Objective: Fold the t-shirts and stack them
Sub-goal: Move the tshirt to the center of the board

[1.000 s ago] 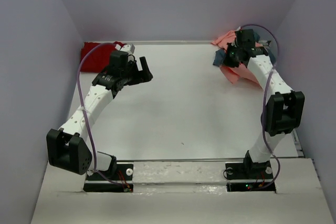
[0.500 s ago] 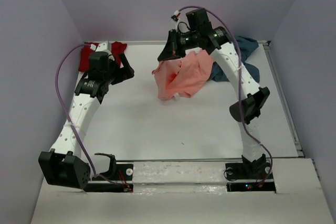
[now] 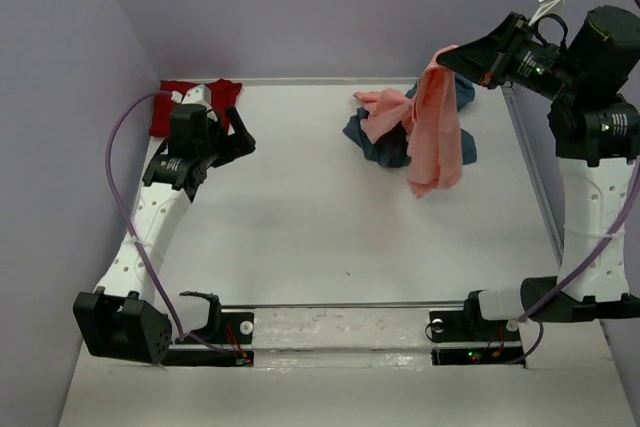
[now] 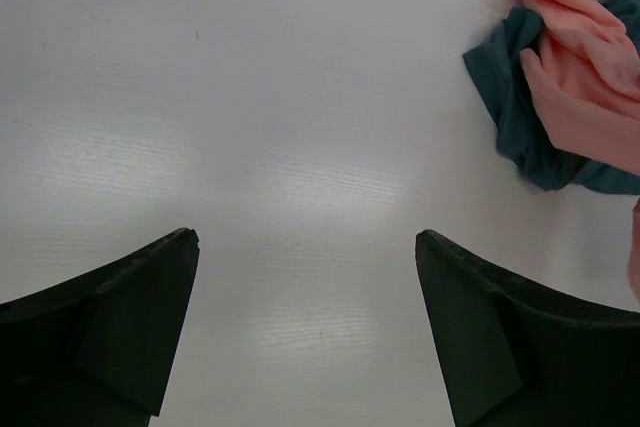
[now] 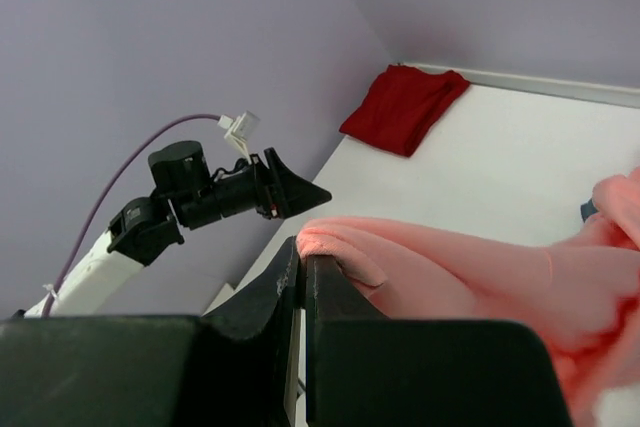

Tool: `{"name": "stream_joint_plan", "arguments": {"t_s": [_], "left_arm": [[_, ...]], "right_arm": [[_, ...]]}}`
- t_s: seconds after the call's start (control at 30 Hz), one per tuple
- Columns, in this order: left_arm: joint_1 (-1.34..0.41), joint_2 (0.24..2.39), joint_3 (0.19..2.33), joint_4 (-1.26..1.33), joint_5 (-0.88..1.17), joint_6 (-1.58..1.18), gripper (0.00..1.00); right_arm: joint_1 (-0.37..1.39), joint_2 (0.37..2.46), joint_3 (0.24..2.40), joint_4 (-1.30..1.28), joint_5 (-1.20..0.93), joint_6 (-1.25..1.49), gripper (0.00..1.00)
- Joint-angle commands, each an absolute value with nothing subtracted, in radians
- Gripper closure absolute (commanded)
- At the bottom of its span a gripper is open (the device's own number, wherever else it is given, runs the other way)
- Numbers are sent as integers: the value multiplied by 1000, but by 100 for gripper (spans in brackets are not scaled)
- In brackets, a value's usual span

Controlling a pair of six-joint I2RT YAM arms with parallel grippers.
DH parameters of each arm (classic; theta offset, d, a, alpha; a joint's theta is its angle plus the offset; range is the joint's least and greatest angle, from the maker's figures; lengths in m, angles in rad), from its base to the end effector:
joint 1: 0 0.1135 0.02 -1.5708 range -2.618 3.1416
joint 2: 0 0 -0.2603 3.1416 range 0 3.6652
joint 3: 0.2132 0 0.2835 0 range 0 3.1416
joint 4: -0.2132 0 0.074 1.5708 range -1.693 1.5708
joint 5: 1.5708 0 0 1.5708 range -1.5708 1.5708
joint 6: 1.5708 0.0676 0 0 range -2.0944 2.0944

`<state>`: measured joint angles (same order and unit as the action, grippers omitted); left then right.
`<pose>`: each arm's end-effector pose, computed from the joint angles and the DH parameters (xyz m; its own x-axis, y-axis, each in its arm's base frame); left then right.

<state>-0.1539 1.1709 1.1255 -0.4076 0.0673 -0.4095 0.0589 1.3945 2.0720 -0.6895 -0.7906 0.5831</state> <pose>0.3208 -0.0544 0.3387 -0.4814 -0.3273 -0.8131 0.0229 0.9226 -0.3850 0.2709 0.0641 0.5887 -0.4235 0.3630 -0.8300 -0.6202 0.5516 0.5577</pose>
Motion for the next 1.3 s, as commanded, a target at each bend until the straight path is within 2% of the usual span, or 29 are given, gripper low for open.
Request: {"name": "stream_joint_plan", "arguments": {"t_s": [0.0, 0.13, 0.17, 0.23, 0.43, 0.7, 0.83, 1.0, 1.27], "left_arm": [[-146, 1157, 1118, -364, 87, -420, 1], [-146, 1167, 1069, -263, 256, -410, 1], [-147, 1176, 1052, -186, 382, -414, 1], [-158, 1195, 1011, -128, 486, -449, 1], [-256, 1381, 1023, 18, 635, -482, 1], [-328, 1566, 1106, 112, 750, -544, 1], [-367, 1678, 1114, 260, 795, -624, 1], [-420, 1840, 1227, 373, 837, -699, 1], [-472, 2057, 1454, 394, 865, -733, 1]], "right_arm": [[54, 1443, 1973, -624, -808, 577, 100], [54, 1463, 1933, -624, -825, 575, 100], [54, 1466, 1921, -624, -821, 571, 100], [54, 1467, 1908, -624, -813, 563, 100], [44, 1483, 1937, -626, -801, 561, 100], [44, 1502, 1959, -626, -793, 566, 100], [44, 1502, 1968, -626, -788, 564, 100], [44, 1490, 1967, -624, -779, 565, 100], [25, 1473, 1962, -626, -776, 568, 100]]}}
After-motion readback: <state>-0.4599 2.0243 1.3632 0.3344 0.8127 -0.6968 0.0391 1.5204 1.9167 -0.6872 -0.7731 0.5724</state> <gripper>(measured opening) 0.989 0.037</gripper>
